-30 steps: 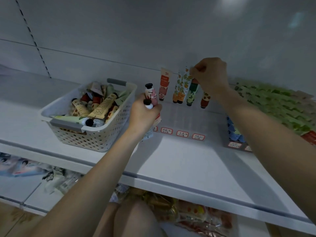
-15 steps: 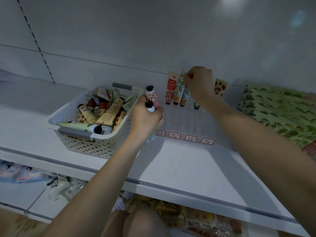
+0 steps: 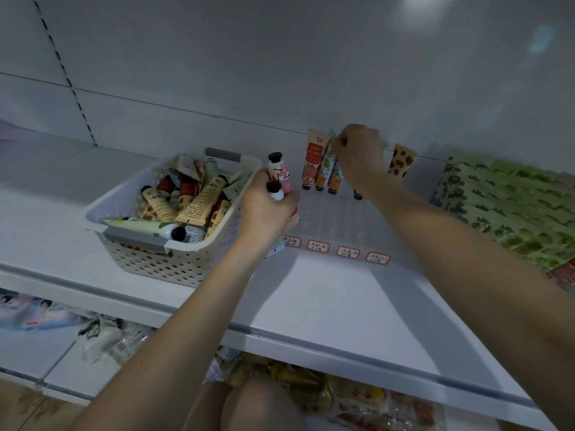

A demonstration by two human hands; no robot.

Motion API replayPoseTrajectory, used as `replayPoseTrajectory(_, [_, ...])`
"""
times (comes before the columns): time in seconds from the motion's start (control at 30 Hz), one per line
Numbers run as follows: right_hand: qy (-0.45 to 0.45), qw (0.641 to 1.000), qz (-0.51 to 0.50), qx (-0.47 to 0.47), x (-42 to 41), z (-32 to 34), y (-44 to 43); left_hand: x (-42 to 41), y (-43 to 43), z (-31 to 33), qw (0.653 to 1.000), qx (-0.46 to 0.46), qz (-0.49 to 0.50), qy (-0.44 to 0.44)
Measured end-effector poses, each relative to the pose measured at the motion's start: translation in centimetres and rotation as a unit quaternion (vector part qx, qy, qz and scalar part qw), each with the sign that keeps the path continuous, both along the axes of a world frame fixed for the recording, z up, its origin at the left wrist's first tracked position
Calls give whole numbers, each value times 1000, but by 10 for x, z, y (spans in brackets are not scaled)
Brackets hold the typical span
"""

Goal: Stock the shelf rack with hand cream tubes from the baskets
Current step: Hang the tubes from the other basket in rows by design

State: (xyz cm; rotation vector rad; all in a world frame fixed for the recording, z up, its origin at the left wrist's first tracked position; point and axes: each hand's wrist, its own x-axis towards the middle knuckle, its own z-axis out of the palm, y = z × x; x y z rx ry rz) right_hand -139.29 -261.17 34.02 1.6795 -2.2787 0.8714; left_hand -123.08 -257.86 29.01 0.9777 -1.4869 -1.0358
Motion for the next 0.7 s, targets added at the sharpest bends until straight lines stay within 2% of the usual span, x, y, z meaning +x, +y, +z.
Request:
replayPoseTrajectory(0.33, [30, 997, -27, 62, -4, 11, -12, -2, 0, 1, 1000, 14, -13, -13])
replayPoseTrajectory(0.7, [23, 996, -17, 84, -4, 13, -16, -5, 0, 1, 1000, 13, -7, -16])
